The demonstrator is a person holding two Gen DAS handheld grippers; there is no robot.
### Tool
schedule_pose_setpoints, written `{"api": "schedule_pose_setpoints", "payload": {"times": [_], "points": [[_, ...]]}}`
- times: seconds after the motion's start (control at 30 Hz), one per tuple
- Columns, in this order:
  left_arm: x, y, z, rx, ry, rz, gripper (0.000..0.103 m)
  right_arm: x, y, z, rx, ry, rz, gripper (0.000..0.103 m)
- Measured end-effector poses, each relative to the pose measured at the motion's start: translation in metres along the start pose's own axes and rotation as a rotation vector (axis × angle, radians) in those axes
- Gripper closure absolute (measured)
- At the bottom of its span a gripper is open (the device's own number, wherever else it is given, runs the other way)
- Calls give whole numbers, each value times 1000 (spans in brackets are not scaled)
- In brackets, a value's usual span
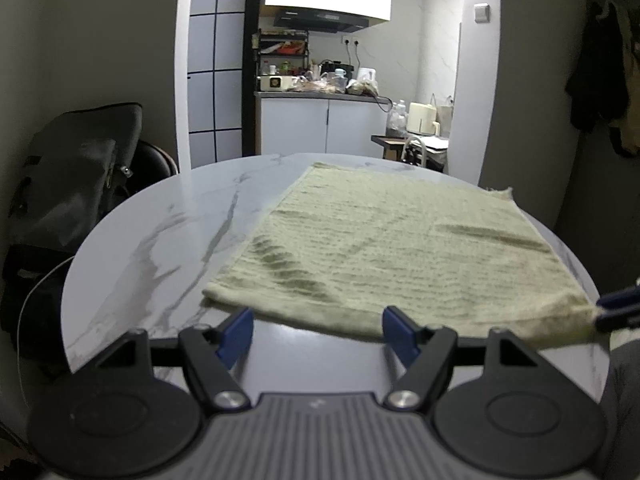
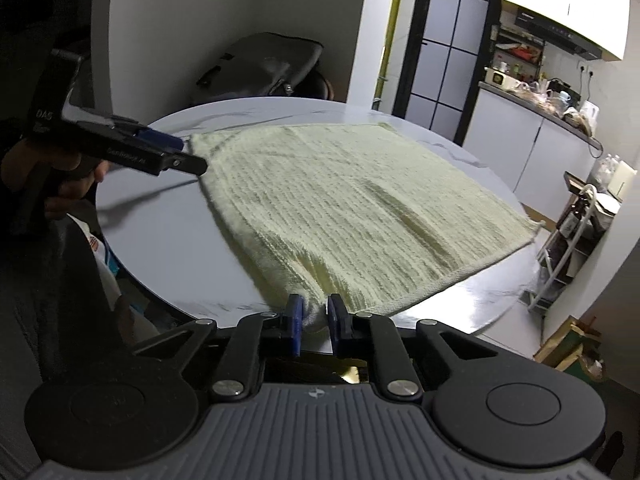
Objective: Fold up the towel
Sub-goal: 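Lift the edge with the right gripper while the left gripper grasps the other corner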
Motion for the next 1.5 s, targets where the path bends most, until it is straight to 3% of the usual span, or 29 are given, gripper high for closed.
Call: {"api": "schedule_pose_setpoints", "payload": {"times": [0.77, 1.23, 1.4, 1.5], "points": [[4, -23, -2, 135, -9, 54, 24, -37, -29, -4, 122, -89, -15, 88], [0, -21, 18, 27, -15, 146, 25, -41, -36, -3, 125, -103, -21, 88], [1, -15, 17, 21, -21, 127, 32, -39, -36, -6, 132, -97, -23, 88], [0, -10, 16, 9, -26, 112, 42, -38, -36, -7, 137, -91, -25, 88]]}}
Point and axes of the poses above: each gripper's, at about its wrist camera, not at the fingertips, and z roughly the way its jaws point, y to its left, x to its underside, the point moved 8 cm from there along z, roughly the way its jaws point, and after that the axes turned 14 degrees about -y, right-handed, at the moved point
